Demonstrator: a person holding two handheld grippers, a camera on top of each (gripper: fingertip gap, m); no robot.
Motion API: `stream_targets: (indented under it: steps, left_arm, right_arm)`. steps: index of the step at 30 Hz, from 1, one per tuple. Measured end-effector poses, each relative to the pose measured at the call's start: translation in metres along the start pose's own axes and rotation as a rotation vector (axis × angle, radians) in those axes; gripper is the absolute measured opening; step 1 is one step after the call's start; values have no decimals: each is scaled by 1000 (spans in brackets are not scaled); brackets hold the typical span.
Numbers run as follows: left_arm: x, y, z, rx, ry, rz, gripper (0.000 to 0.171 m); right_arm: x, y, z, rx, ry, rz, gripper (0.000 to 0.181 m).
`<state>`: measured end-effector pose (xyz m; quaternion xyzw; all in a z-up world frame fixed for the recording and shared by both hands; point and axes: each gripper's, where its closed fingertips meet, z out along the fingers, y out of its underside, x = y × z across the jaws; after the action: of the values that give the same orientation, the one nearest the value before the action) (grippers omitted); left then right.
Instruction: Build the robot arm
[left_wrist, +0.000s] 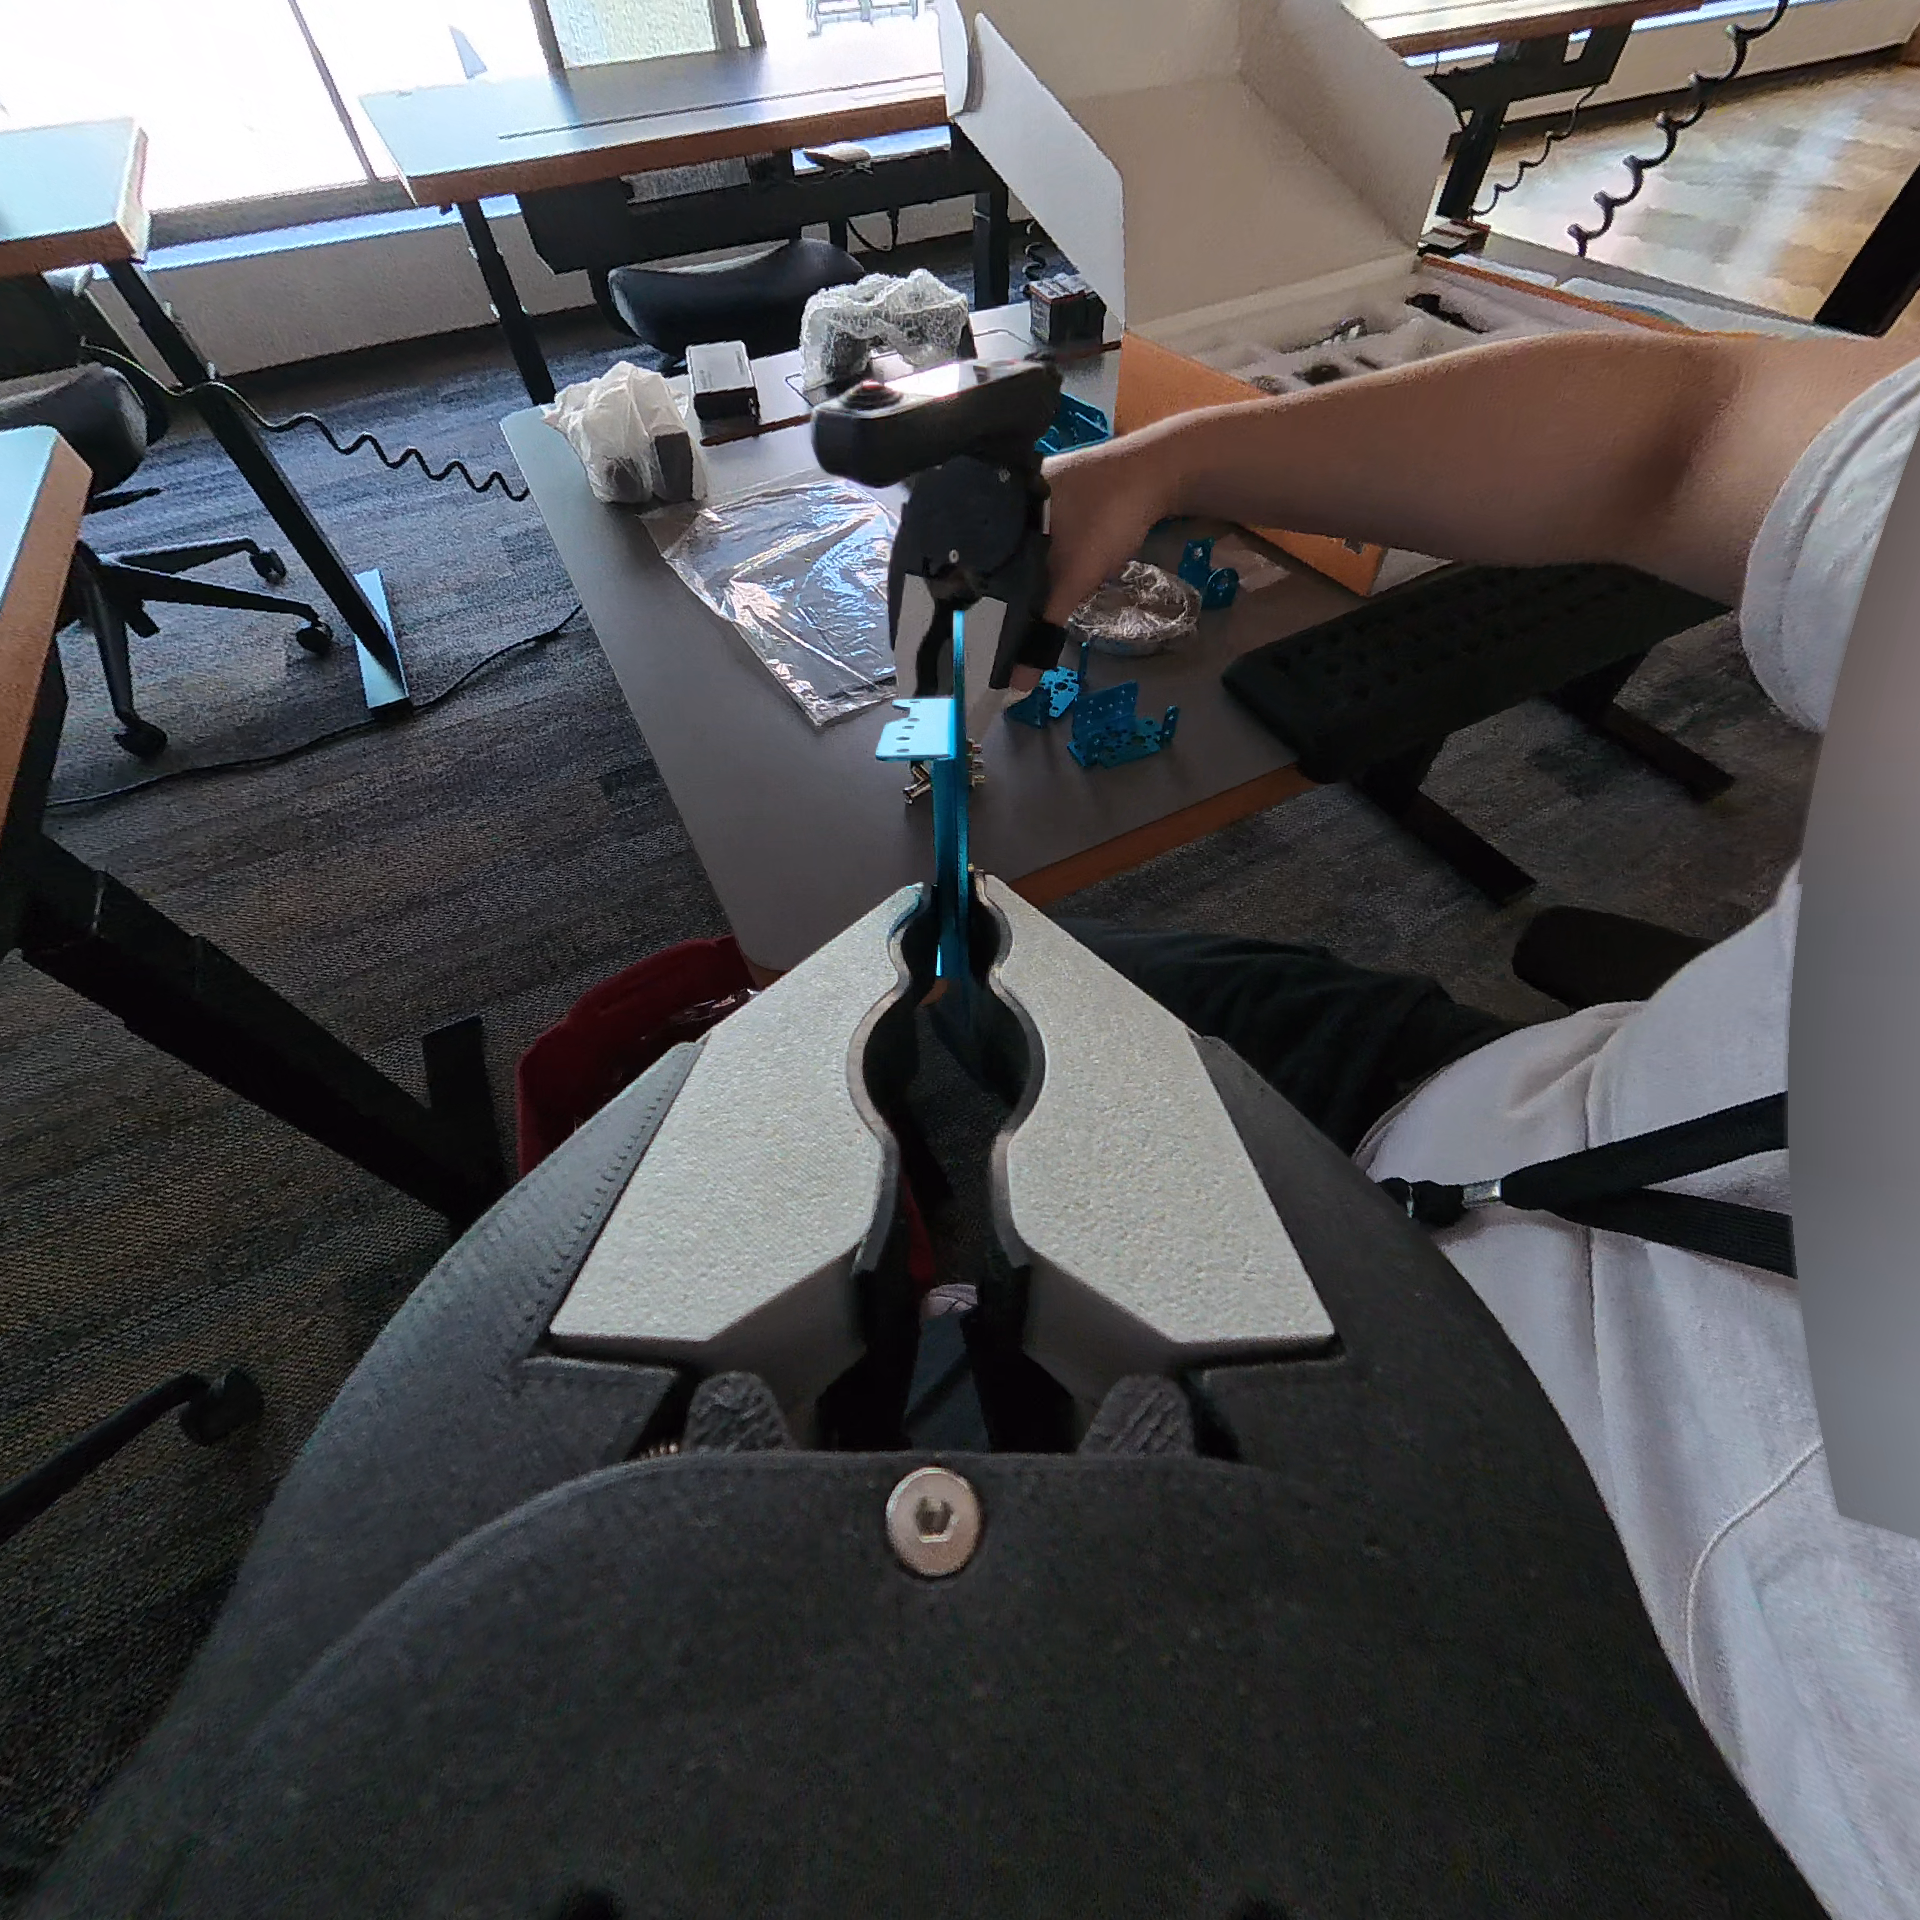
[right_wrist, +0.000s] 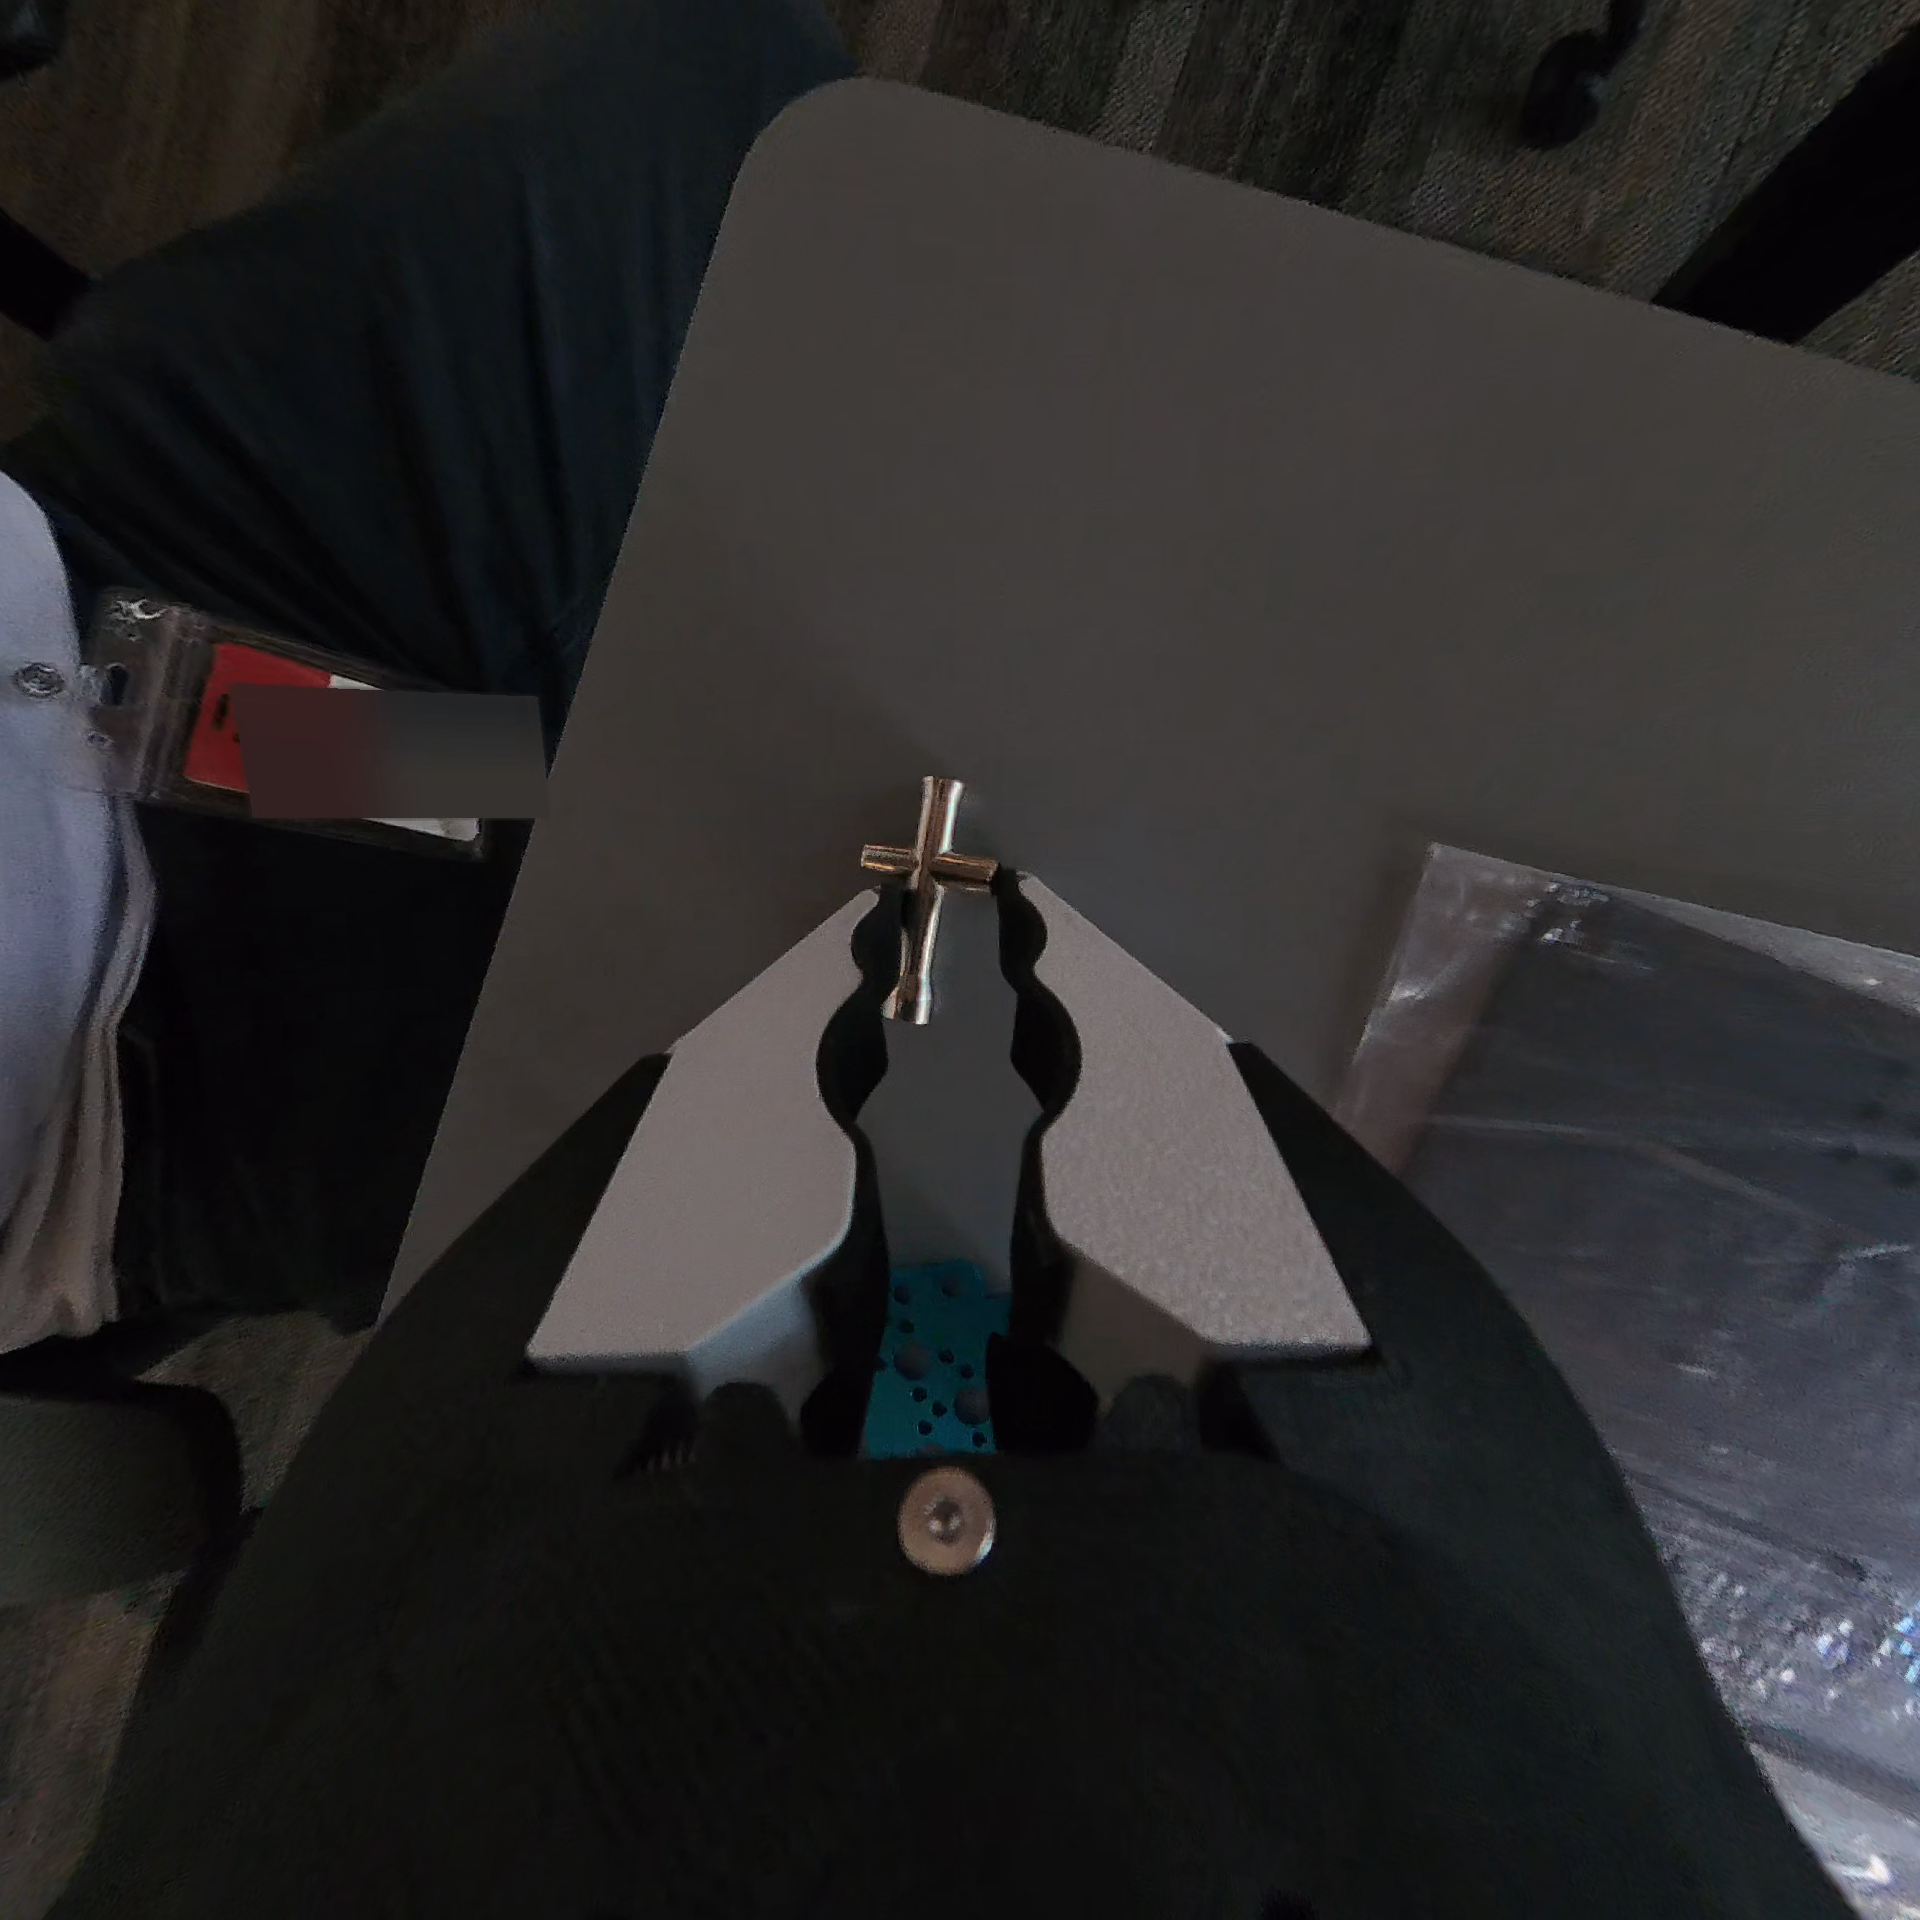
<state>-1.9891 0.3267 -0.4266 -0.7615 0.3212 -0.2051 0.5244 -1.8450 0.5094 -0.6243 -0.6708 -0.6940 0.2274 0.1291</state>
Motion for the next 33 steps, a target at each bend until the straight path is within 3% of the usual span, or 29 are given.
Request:
stream_targets:
  steps: [2,5,7,9,12,17,23,30,33]
  left_arm:
    - [-2,2,1,4,-1,-12,3]
    - [-7,6,-2,22,-21,-33,3]
    - [-10,9,-3,22,-34,-42,3]
    - [-16,14,-2,15,-61,-47,3]
    - [-25,25,10,26,-95,-113,3]
    - [-41,45,51,176,-70,-444,3]
    - [-37,52,99,281,115,-826,3]
    - [-26,44,119,304,319,-1199,3]
    - [-24,44,120,292,347,-1262,3]
  right_arm:
    - [5,-2,-4,7,134,-82,17]
    - [20,-9,-19,3,540,-382,17]
    - [18,-9,-22,-79,734,-581,17]
    - [9,-15,-20,-122,847,-733,17]
    - [-8,-35,-17,-55,900,-759,17]
    - [-27,-70,-27,108,1014,-746,16]
    - [-87,-127,-65,358,1104,-794,16]
    - [-102,-145,-79,311,1149,-954,16]
    - [-100,-146,-79,322,1112,-958,15]
